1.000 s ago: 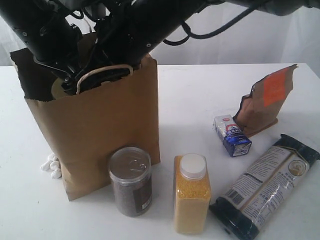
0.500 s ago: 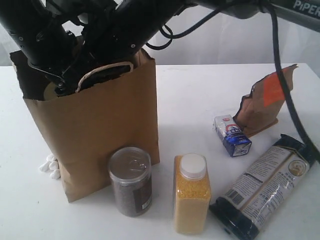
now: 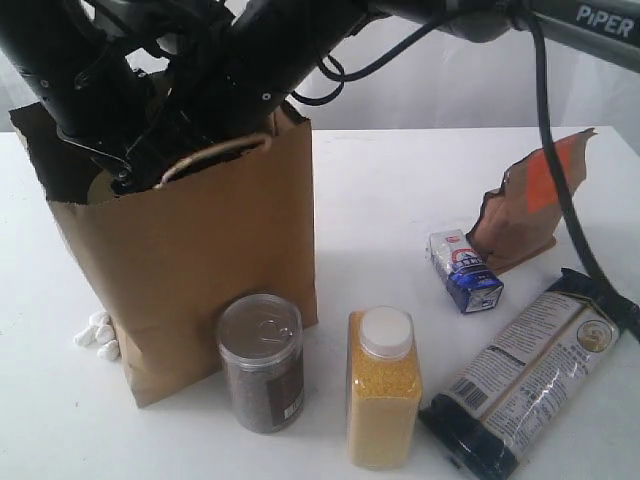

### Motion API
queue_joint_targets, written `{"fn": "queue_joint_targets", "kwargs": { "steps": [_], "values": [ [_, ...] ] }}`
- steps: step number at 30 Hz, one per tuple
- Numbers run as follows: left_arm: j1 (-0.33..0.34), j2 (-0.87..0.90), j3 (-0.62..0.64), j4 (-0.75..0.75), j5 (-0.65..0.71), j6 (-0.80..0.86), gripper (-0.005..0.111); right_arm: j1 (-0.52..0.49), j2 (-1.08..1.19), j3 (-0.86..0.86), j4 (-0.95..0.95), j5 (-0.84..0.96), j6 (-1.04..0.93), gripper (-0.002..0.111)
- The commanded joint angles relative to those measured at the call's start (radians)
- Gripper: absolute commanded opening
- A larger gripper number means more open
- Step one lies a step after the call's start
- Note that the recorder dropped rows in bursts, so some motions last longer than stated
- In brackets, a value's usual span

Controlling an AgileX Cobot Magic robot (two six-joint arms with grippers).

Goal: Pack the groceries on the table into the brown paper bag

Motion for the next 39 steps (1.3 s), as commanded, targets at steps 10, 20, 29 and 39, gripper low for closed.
{"fn": "queue_joint_targets", "kwargs": {
  "steps": [10,20,29,39],
  "values": [
    [-0.007,-0.030,-0.019,-0.058,-0.011,0.005,0.105,0.018,0.033,0.011,0.014,0.051,0.009,0.000],
    [-0.007,-0.030,-0.019,-0.071,-0.014,0.031,0.105,0.018,-0.144,0.009,0.025,0.024,-0.061,0.000],
    [-0.007,-0.062,-0.034,-0.060,-0.034,0.031,0.105,0.018,-0.179,0.009,0.032,-0.030,-0.070,0.000],
    [-0.007,-0.175,-0.094,-0.113,-0.006,0.029,0.105,0.014,-0.246,0.009,-0.004,-0.021,-0.067,0.000]
  ]
}}
